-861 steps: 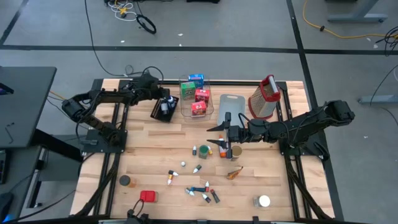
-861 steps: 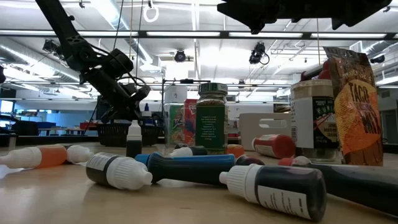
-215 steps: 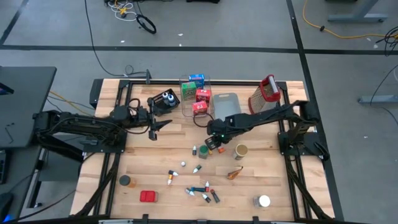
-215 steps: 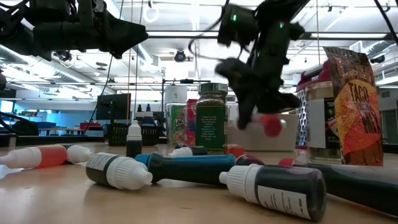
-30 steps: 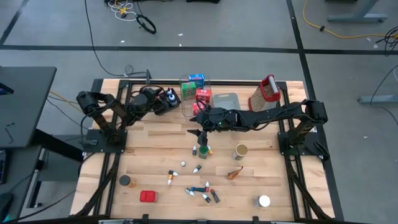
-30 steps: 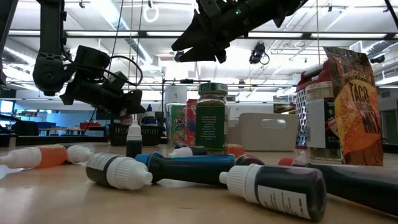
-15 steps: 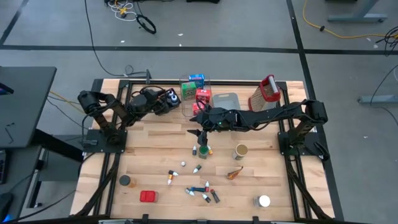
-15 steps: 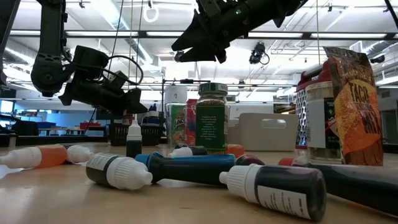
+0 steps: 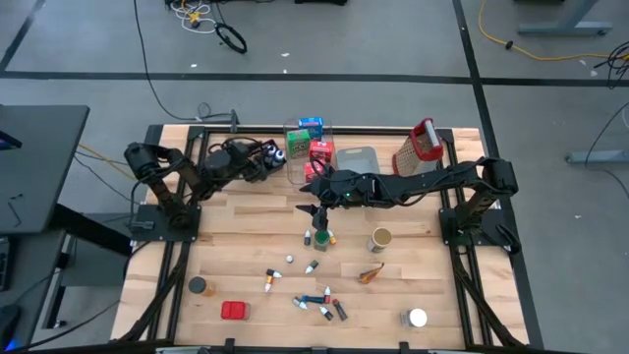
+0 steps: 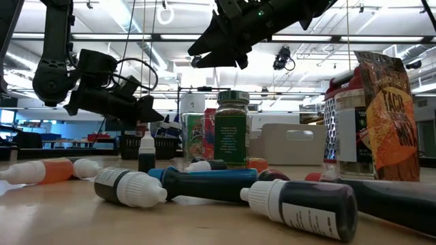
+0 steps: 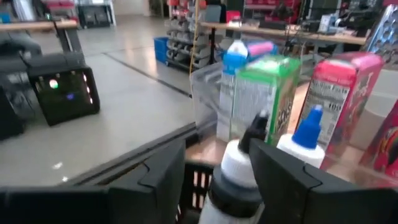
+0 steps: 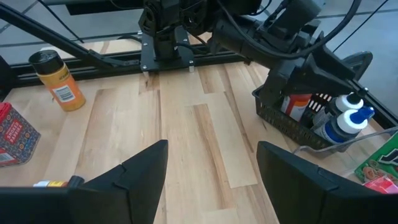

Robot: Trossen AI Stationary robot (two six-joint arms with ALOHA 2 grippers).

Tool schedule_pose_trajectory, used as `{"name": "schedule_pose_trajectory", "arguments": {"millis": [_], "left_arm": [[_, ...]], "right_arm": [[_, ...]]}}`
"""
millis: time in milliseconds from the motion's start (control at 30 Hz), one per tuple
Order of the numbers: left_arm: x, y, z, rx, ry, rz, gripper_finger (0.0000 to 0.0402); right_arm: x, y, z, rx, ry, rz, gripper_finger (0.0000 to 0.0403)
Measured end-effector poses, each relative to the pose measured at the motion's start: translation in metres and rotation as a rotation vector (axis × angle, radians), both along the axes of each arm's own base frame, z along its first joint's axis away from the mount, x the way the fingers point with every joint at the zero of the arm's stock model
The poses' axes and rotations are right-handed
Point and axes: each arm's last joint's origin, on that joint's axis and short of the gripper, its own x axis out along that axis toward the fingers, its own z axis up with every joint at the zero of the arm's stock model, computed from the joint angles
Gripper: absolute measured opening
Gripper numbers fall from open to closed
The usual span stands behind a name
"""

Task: Pick & Place Kitchen Items
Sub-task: Put the small purple food coloring bottle into the black bin

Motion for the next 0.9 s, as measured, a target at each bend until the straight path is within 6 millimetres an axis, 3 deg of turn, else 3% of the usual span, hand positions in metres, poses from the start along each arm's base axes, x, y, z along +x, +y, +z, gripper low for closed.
{"name": "schedule_pose_trajectory", "arguments": {"millis": [400,633,800,900], "left_arm": [[-0.002,-0.003,0.034,0.168,-0.133,-0.042,0.0216],[-0.003,-0.019,0.068,0.278,-0.275,-0.370,0.0207],[0.000,-0.043,0.083,0.325,-0.302,-0.666,0.0206],[0.003,-0.058,0.087,0.318,-0.287,-0.749,0.0206]], "right_arm": [[0.000,0.000,0.000,0.000,0.000,0.000,0.0257],[0.000,0.000,0.000,0.000,0.000,0.000,0.0257],[0.000,0.000,0.000,-0.006,0.000,0.002,0.0257],[0.000,0.000,0.000,-0.006,-0.001,0.003,0.0257]]}}
